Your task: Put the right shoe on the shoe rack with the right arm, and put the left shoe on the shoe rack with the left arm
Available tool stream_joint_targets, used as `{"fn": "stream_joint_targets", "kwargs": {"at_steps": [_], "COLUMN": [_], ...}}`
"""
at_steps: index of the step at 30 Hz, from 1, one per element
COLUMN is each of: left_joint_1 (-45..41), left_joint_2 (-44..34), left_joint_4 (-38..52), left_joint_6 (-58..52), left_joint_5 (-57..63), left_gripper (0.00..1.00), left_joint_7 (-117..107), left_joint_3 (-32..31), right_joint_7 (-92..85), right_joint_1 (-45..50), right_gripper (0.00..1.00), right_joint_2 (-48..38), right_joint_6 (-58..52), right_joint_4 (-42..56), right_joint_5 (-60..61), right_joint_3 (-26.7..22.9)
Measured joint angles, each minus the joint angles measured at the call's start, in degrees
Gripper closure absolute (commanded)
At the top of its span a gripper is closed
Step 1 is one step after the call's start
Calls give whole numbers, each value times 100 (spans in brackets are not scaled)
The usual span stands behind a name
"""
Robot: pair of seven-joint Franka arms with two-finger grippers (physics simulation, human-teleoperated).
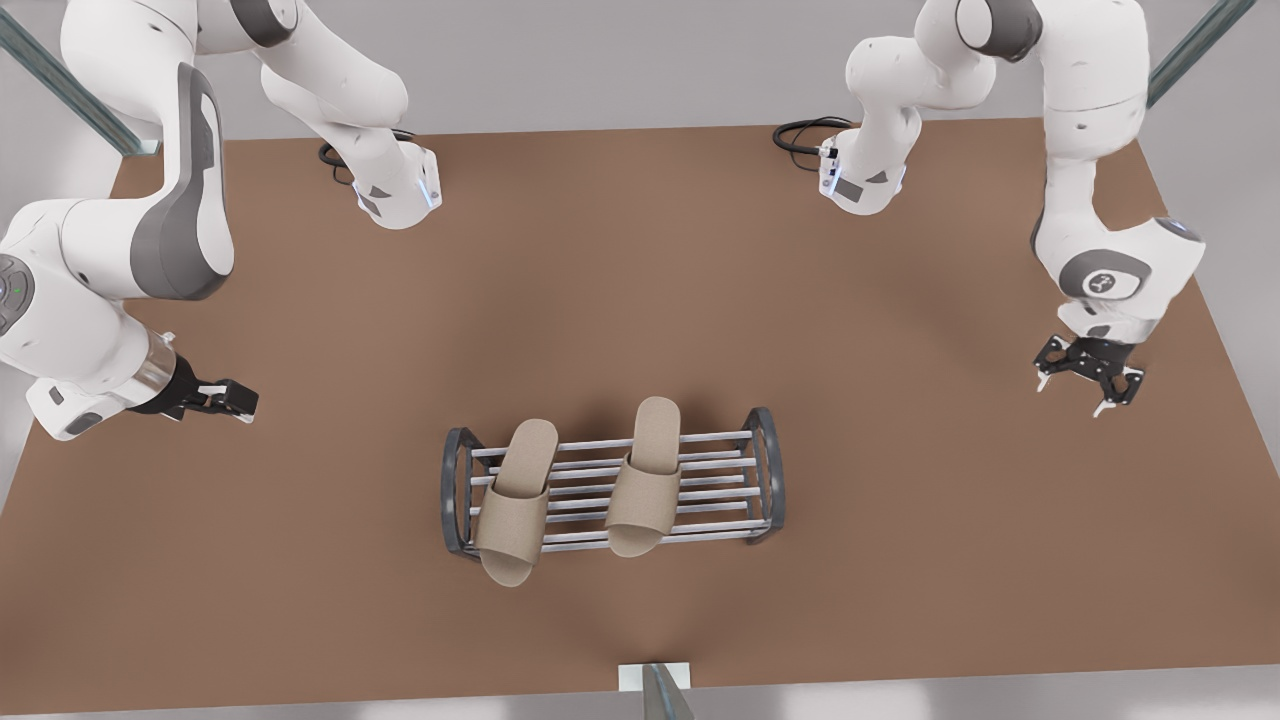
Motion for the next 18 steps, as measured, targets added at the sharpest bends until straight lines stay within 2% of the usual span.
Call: {"fn": "stream_joint_targets", "kwargs": {"at_steps": [1,3,6,10,12,16,18], "left_joint_1": [-123,-273,-196,59,78,59,58], "left_joint_2": [-46,36,34,67,20,-226,-144], "left_joint_4": [243,719,1016,790,1214,3475,3877], "left_joint_6": [-494,-1265,-2137,-2717,-2945,-4533,-5241], "left_joint_5": [1014,2445,4167,6240,5942,5464,5391], "left_gripper": [0,0,0,0,0,0,0], "left_joint_7": [-739,-2115,-3822,-5614,-6550,-7898,-8423], "left_joint_3": [-692,-1647,-2038,-2658,-2803,-2854,-2847], "right_joint_7": [-4,-13,-23,-35,-40,-49,-52], "right_joint_1": [0,0,0,1,-1,1,1], "right_gripper": [0,0,0,0,0,0,0], "right_joint_2": [0,0,7,9,9,9,9], "right_joint_6": [0,-1,-1,8,15,28,36], "right_joint_4": [0,0,0,0,0,0,0], "right_joint_5": [0,2,3,4,4,4,4], "right_joint_3": [0,0,-2,-5,-6,-5,-6]}}
